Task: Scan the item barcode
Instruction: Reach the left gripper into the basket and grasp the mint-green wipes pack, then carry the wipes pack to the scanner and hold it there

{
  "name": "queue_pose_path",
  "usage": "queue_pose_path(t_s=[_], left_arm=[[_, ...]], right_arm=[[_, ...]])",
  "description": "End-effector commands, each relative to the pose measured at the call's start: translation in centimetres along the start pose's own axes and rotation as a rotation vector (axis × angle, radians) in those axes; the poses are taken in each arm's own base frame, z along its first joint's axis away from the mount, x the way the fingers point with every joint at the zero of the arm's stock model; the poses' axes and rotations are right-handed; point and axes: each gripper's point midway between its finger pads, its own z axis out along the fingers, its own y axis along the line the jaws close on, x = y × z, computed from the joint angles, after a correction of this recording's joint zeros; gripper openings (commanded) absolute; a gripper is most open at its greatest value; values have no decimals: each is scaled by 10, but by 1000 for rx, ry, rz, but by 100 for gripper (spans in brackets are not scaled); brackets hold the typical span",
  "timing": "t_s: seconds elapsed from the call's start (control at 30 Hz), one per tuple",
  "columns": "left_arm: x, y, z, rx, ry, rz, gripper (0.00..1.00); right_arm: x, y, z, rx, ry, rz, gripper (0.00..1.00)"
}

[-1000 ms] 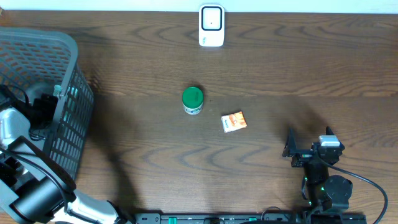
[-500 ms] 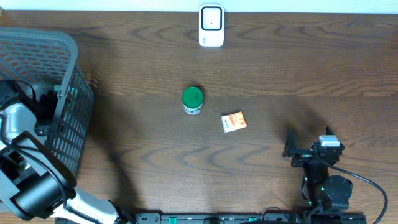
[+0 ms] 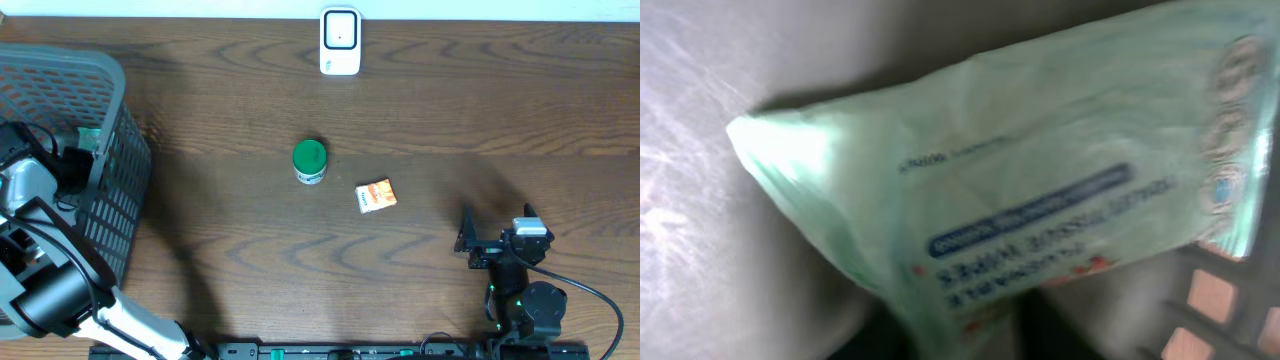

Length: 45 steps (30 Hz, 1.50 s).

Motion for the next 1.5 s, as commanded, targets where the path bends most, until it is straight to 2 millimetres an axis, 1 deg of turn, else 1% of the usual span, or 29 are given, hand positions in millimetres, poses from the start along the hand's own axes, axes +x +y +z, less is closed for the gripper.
queue_pose_path(t_s=[0.0,0.03,0.13,0.2,0.27,0.3,0.4,0.47,0.5,0.53,0.63,0.7,0.77,0.8,0.87,0.97,1.0,1.07,1.13,1.2,1.23,1.27,1.37,1.47], left_arm=[[36,43,48,-121,129,-41,9],[34,42,48,-116,123,-38,7],[30,39,47,-103,106,-33,7],[26,35,42,-92,91,-30,7],[19,29,30,-74,66,-28,7],[14,24,20,-61,45,-26,7],[-4,9,-20,-8,-42,-20,7],[-15,-1,-56,34,-117,-16,7],[-19,-6,-76,57,-158,-12,7],[-24,-13,-114,97,-237,-5,7],[-23,-22,-168,155,-350,16,7],[-18,-31,-202,198,-422,39,7],[-11,-39,-230,239,-486,65,7],[-6,-44,-245,262,-518,82,7],[4,-52,-267,300,-567,113,7],[26,-69,-301,365,-642,220,7],[35,-77,-311,399,-659,273,7],[61,-101,-333,501,-680,405,7],[88,-121,-347,604,-661,503,7],[116,-139,-351,693,-602,586,7],[133,-148,-349,735,-552,630,7],[144,-155,-346,760,-516,660,7],[186,-176,-334,820,-422,850,7],[231,-193,-315,857,-336,1070,7]], right_arm=[[0,2,0,-8,-2,-12,99],[0,2,0,-8,-3,-12,99],[0,2,0,-8,-3,-12,99],[0,2,0,-8,-3,-12,99],[0,2,0,-8,-2,-12,99],[0,2,0,-8,-2,-12,99],[0,2,0,-8,-3,-12,99],[0,2,0,-8,-3,-12,99],[0,2,0,-8,-2,-12,99],[0,2,0,-8,-2,-12,99],[0,2,0,-8,-2,-12,99],[0,2,0,-8,-2,-12,99],[0,2,0,-8,-3,-12,99],[0,2,0,-8,-3,-12,99],[0,2,0,-8,-3,-12,99],[0,2,0,-8,-2,-12,99],[0,2,0,-8,-3,-12,99],[0,2,0,-8,-3,-12,99],[0,2,0,-8,-2,-12,99],[0,2,0,-8,-3,-12,99],[0,2,0,-8,-2,-12,99],[0,2,0,-8,-3,-12,99],[0,2,0,-8,-2,-12,99],[0,2,0,-8,-3,-12,99]])
